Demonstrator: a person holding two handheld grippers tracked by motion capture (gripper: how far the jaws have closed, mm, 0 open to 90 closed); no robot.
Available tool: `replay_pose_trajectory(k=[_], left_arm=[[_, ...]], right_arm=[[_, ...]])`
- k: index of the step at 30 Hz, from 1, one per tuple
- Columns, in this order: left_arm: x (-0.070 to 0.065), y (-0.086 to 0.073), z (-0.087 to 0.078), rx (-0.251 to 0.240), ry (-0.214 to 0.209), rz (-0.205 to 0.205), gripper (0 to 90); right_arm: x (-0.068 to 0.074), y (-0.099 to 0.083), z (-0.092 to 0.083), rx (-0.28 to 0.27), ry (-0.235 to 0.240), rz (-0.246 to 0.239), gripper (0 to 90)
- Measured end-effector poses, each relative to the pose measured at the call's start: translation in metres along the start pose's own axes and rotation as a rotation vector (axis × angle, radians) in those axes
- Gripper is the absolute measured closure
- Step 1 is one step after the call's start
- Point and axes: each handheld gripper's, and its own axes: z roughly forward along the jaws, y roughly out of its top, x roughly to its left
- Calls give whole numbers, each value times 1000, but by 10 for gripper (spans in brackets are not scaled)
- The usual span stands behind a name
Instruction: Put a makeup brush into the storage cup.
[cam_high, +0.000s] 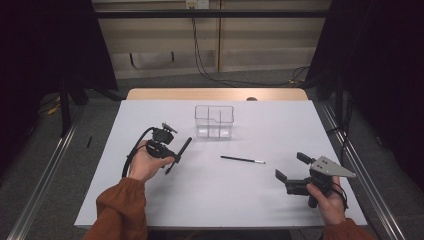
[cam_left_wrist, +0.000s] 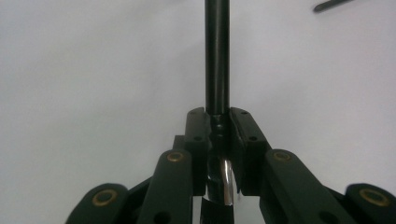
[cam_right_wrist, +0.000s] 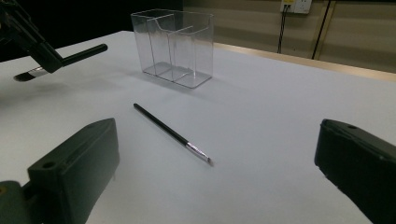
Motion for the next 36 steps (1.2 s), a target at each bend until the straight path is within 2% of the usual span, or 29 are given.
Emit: replay_pose_trajectory(k=[1,5,8,9,11,13,16,17,19,20,22,25,28,30,36], left_arm=[[1,0,-1,-15,-2,13,785],[4,-4,-8,-109,6,23,786],[6,-8,-11,-167,2,12,785],[7,-10,-12,-180,-12,12,785],[8,-12,-13,-197,9,21,785],[8,-14,-14,-212,11,22,785],[9,-18,-16,-241,17,45,785],[8,-19,-16,-256,11,38,785],[8,-21,-18,-289,14,49,785],[8,-23,-19,-299,3,54,785],[8,-26,-21,-312,9,79,785],[6,-31,-23,-356,14,97,785],[7,-34,-25,-397,9,99,785],[7,-36,-28,-420,0,118,785],[7,-40,-30,-491,-21,106,785]], right_arm=[[0,0,0,1,0,0,0],[0,0,0,1,0,0,0],[0,0,0,0,0,0,0],[0,0,0,0,0,0,0],[0,0,0,2,0,0,0],[0,0,0,2,1,1,0],[0,0,0,1,0,1,0],[0,0,0,1,-1,0,0],[0,0,0,2,-1,1,0],[0,0,0,1,-1,1,0],[0,0,0,0,-1,1,0],[0,0,0,0,-1,1,0],[0,0,0,0,0,2,0],[1,0,0,0,0,1,0],[0,0,0,-2,-1,1,0]])
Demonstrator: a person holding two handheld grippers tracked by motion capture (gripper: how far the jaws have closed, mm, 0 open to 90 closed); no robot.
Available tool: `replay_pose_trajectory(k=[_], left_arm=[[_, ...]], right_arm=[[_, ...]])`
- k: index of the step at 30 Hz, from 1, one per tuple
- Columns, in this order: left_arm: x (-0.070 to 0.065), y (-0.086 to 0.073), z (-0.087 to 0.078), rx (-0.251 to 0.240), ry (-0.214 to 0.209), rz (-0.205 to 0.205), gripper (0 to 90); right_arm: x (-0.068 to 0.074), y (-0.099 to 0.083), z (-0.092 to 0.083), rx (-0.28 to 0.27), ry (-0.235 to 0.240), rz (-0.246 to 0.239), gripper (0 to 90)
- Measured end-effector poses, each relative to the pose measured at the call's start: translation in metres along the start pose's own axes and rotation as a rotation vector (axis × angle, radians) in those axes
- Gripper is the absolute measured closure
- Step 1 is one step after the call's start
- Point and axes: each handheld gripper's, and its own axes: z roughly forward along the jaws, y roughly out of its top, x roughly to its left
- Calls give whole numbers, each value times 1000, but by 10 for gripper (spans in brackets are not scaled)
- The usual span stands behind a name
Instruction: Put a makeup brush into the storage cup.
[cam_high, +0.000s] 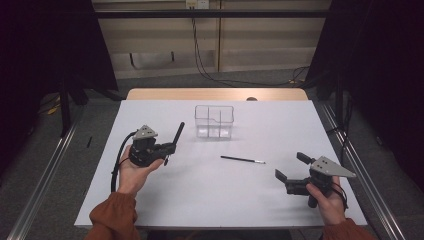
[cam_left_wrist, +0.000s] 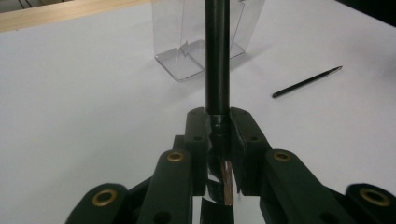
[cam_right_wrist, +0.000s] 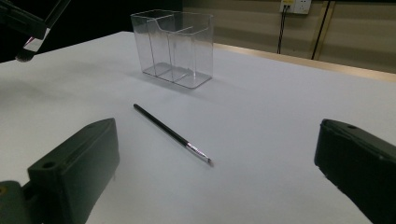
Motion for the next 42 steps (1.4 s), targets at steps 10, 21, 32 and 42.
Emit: replay_pose_trajectory(k=[10,21,32,42], left_arm=[[-5,-2,-6,-71,-56,-25,785],[-32,3,-2,-67,-195,50,785],[-36,4,3,-19,-227,55,785],[-52,14,11,27,-265,144,785]], right_arm=[[1,0,-1,-6,4,-3,0],[2,1,-1,-12,9,-2,0],[4,1,3,6,36,-26,0],[10,6,6,28,133,-38,0]])
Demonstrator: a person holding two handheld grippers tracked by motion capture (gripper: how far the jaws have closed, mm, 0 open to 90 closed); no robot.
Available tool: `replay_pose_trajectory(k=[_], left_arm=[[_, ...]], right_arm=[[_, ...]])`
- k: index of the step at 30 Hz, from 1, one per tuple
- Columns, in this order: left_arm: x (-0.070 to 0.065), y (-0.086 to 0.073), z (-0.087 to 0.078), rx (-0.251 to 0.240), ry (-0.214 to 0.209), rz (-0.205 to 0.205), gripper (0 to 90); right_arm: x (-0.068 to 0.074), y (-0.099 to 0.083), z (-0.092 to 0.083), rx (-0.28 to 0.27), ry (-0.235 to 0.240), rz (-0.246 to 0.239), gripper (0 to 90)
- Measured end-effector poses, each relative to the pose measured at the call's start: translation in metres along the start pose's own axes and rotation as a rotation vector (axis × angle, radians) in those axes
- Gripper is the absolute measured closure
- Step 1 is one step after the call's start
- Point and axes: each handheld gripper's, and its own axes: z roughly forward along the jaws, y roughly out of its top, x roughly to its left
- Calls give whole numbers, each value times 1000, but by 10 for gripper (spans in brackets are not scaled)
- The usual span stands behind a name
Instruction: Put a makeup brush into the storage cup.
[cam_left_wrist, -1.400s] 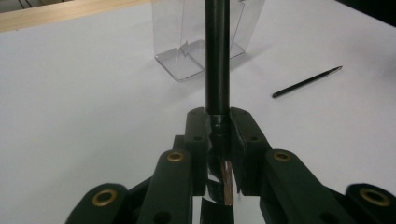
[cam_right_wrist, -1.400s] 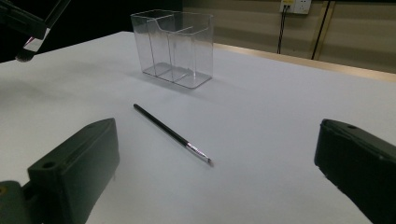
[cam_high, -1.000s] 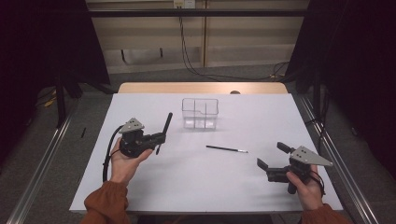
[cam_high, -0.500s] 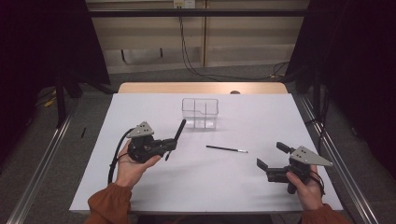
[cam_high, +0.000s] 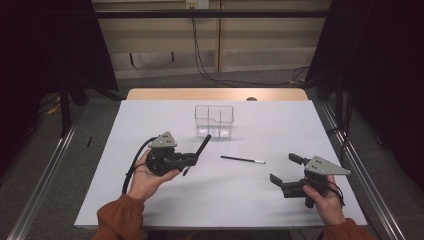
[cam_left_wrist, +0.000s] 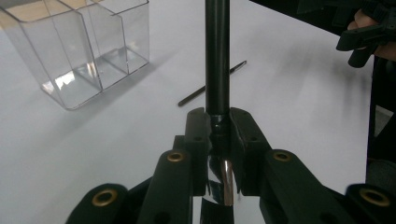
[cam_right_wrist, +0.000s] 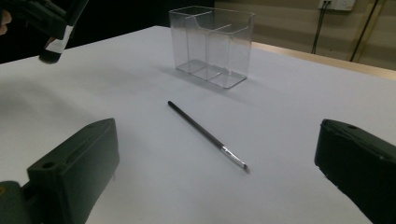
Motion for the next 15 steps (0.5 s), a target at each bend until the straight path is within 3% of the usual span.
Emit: replay_pose_trajectory(k=[7,11,15], left_arm=[[-5,1,8,36,-42,25,785],[-10,2,8,50,-61,55,785],[-16,4,6,61,-82,66,785]], right_arm=[[8,4,5,24,68,-19,7],[13,8,10,37,70,-34,13],[17,10,15,55,102,-45,11]])
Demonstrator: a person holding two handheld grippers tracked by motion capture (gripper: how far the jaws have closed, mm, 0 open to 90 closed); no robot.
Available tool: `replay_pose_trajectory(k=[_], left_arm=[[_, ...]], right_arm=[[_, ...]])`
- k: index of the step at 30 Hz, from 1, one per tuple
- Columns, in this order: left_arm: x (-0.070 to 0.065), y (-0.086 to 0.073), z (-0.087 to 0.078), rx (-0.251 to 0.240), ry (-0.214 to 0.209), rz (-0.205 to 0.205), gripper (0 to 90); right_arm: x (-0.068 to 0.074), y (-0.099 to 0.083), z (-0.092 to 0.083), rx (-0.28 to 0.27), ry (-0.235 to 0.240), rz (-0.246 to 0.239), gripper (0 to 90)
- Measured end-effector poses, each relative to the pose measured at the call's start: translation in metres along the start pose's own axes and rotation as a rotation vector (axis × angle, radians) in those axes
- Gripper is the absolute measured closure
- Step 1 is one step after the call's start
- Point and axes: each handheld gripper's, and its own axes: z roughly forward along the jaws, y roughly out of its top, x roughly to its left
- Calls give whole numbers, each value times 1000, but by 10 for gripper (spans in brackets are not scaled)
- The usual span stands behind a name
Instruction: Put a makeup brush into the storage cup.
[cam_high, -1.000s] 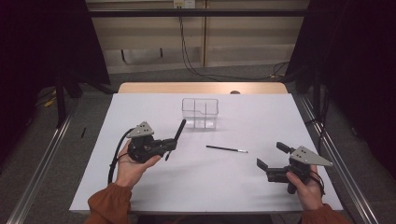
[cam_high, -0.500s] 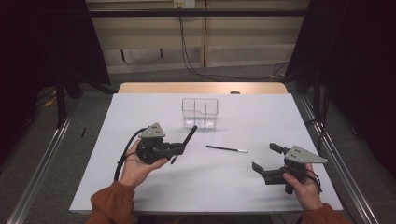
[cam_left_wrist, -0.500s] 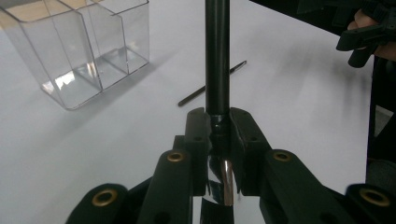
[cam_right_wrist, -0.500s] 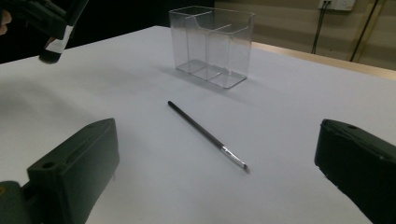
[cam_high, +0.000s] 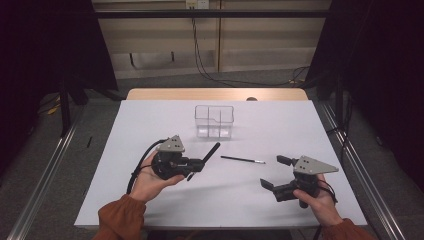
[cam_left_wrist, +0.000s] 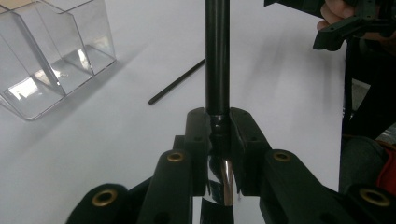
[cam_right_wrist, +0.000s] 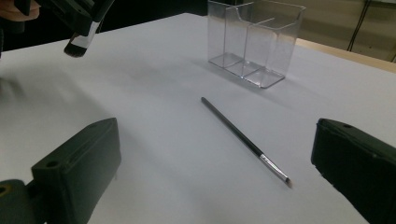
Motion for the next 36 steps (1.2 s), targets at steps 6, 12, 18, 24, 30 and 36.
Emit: replay_pose_trajectory(k=[6,12,18,24,30,36], left_arm=[[-3,4,8,33,-32,8,785],[-9,15,17,101,-54,41,785],[-12,22,26,169,-88,80,785],[-17,30,32,238,-113,117,785],[-17,34,35,272,-117,125,785],[-19,35,40,313,-122,133,785]], right_arm=[[-2,5,7,32,81,23,1],[2,10,15,50,114,7,2],[13,11,24,97,181,-13,14],[15,20,27,199,264,-27,26],[13,26,32,234,270,-57,17],[11,35,38,287,313,-71,14]])
